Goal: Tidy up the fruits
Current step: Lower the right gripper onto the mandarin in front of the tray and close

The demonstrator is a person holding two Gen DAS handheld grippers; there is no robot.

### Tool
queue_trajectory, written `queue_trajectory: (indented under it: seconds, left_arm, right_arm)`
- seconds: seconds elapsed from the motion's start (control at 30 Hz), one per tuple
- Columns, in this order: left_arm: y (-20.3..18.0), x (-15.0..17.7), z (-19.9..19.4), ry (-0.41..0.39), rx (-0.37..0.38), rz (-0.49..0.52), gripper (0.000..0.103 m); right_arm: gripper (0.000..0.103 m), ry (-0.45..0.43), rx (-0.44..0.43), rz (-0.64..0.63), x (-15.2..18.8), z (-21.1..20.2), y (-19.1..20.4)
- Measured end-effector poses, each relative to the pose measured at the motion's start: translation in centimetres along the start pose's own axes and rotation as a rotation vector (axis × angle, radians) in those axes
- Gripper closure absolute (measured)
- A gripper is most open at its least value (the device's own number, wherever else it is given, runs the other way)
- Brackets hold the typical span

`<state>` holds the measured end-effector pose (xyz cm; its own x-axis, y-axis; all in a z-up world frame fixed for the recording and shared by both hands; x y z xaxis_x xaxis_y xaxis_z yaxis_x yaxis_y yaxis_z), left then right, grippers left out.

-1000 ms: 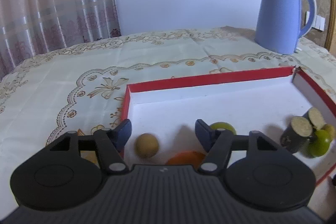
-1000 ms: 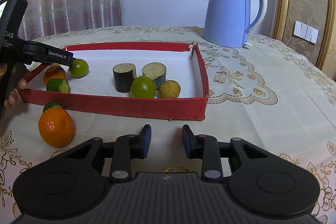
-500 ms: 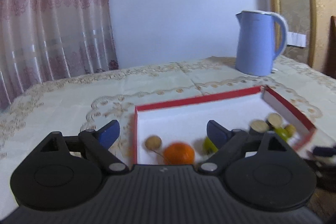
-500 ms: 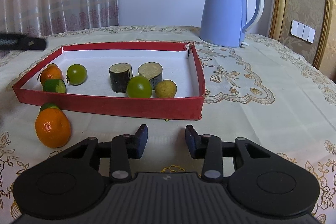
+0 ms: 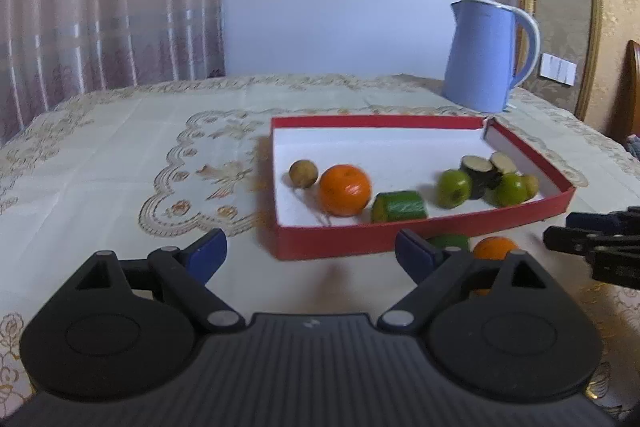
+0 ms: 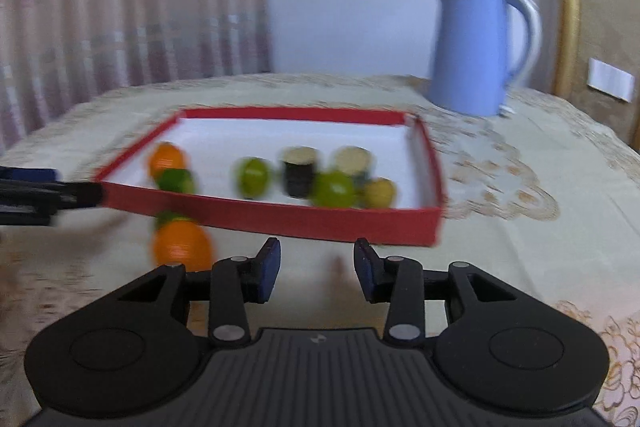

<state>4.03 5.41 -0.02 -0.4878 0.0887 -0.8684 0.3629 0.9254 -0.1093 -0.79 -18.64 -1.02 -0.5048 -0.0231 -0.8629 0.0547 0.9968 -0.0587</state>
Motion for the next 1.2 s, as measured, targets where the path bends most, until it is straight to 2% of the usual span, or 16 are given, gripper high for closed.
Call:
queue_trajectory:
  seconds: [0.17, 0.37, 0.87, 1.2]
  left_arm:
    - [0.8, 0.6, 0.1, 0.009, -0.009, -0.020, 0.013]
    - [1.1, 1.0, 0.3, 0.014, -0.004, -0.027, 0.012]
    - [1.5, 1.3, 0.6, 0.023, 0.001, -0.053, 0.010]
    - [1.4, 1.3, 0.7, 0.029, 0.009, -0.052, 0.010]
  right_arm:
    - [0.064, -0.020, -0.099, -0.039, -0.5, -1.5, 2.7]
    - [0.064, -0.017, -0.125, -0.093, -0.2, -1.3, 5.4]
    - [0.064, 0.008, -0.097, -0.129, 0.1, -0.6, 7.2]
    - [0.065, 0.002, -0.094, -0.091, 0.1, 0.2, 6.7]
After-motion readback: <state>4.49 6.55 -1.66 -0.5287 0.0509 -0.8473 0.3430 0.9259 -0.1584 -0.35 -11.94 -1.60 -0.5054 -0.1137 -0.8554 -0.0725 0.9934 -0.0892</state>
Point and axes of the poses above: each gripper's, at about its wrist camera, not at the fingertips, and z roughly the way its jaws point, y to its left, x to its underside, the point moved 2 cm from there along z, roughly the way its jaws point, and after that the axes turned 10 degrees about x, right-handed, at the moved point
